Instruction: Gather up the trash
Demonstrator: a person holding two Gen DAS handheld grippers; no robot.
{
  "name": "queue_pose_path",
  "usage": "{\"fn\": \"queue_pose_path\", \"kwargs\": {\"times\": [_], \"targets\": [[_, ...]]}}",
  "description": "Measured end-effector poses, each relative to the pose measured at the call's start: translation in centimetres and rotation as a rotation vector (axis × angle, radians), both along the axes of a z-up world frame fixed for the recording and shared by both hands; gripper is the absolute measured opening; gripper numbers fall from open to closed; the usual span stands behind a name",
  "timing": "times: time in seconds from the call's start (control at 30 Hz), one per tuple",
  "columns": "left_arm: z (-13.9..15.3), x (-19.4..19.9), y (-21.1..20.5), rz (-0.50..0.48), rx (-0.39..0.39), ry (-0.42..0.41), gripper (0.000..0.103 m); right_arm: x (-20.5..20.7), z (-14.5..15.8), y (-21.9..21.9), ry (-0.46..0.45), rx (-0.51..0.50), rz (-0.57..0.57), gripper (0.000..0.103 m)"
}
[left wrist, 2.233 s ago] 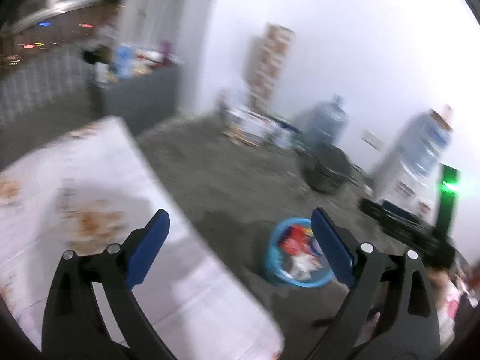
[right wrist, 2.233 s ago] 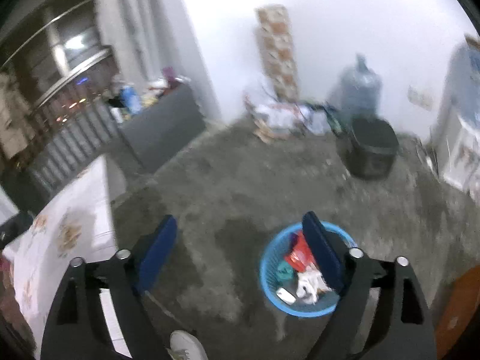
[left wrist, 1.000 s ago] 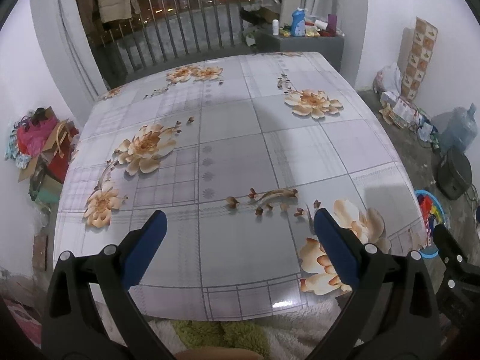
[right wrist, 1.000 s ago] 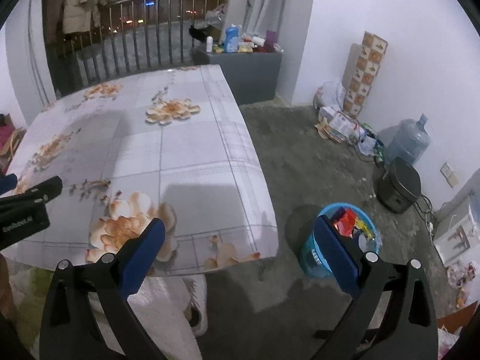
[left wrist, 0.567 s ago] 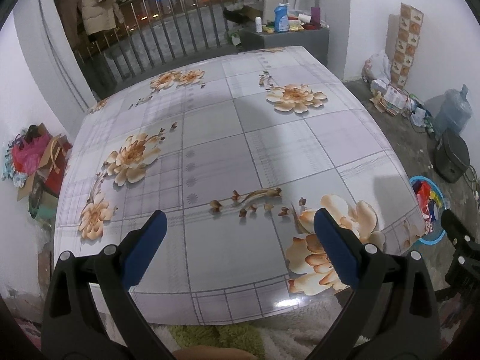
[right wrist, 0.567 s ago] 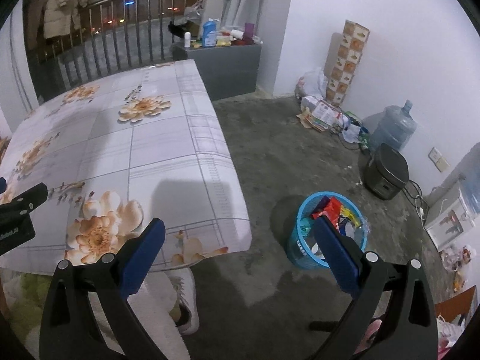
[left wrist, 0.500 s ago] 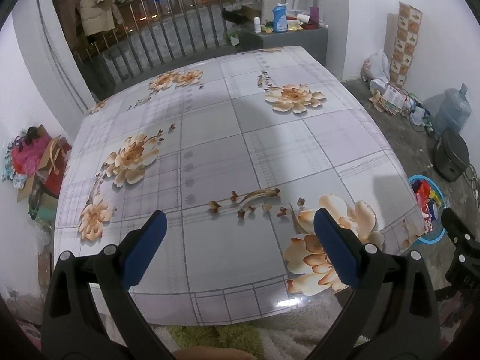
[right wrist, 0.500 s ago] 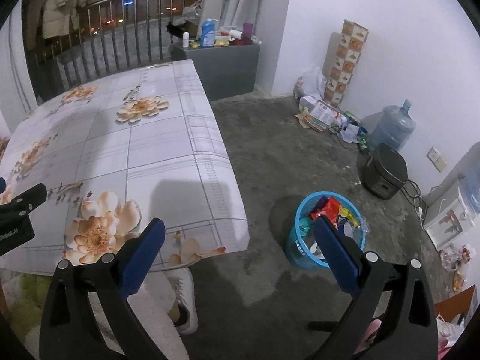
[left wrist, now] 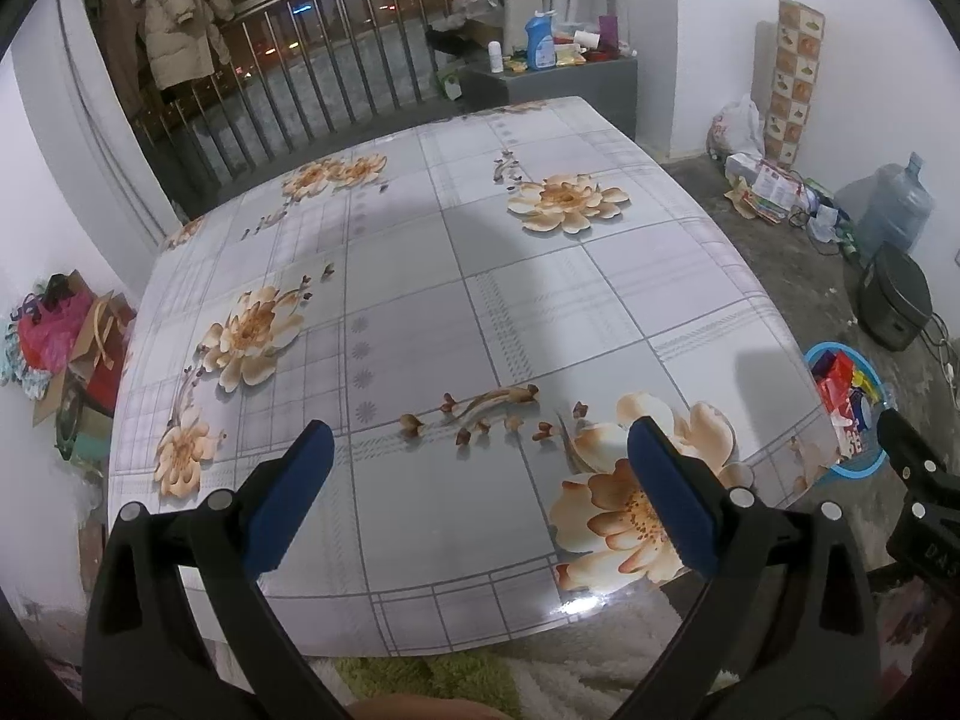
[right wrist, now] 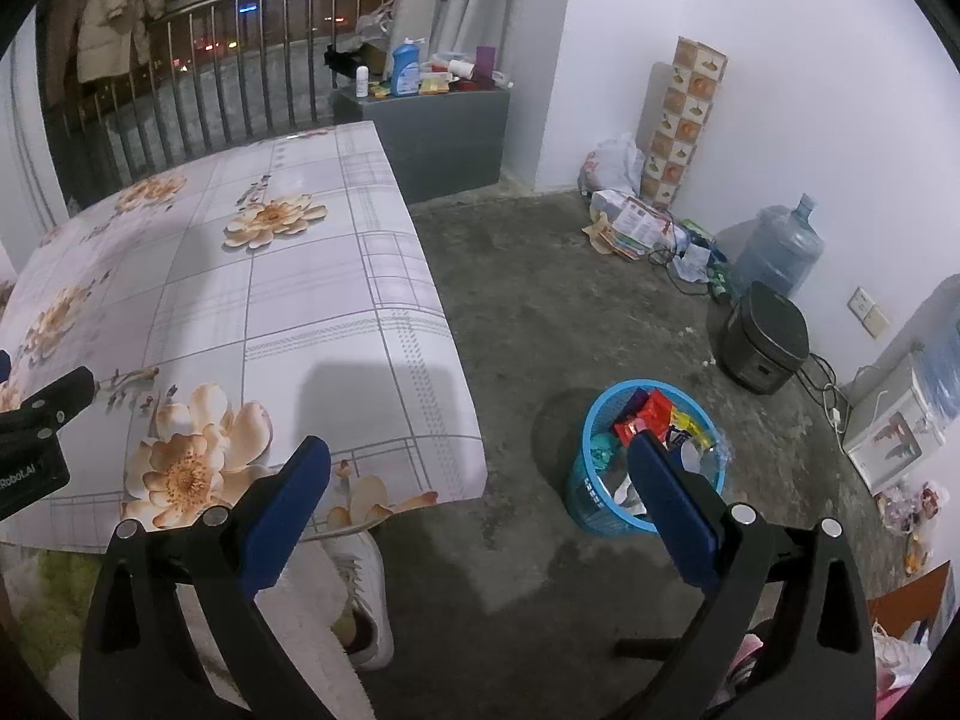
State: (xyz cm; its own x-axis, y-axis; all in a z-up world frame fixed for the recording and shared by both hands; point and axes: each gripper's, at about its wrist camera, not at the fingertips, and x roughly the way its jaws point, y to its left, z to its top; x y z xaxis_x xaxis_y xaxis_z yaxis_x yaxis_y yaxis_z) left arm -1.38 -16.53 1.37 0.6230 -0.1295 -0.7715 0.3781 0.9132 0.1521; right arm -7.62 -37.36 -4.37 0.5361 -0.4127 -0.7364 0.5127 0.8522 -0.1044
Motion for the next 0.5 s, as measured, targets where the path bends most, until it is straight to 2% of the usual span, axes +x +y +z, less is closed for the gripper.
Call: {"fn": "queue_pose_path", "kwargs": {"times": [0.5], "targets": [[0.12,0.03,-0.05,-0.003,-0.002,-0.003,0.094,-0.46,-0.40,0.27,0.007,0.013,-0.012,0.097]]}}
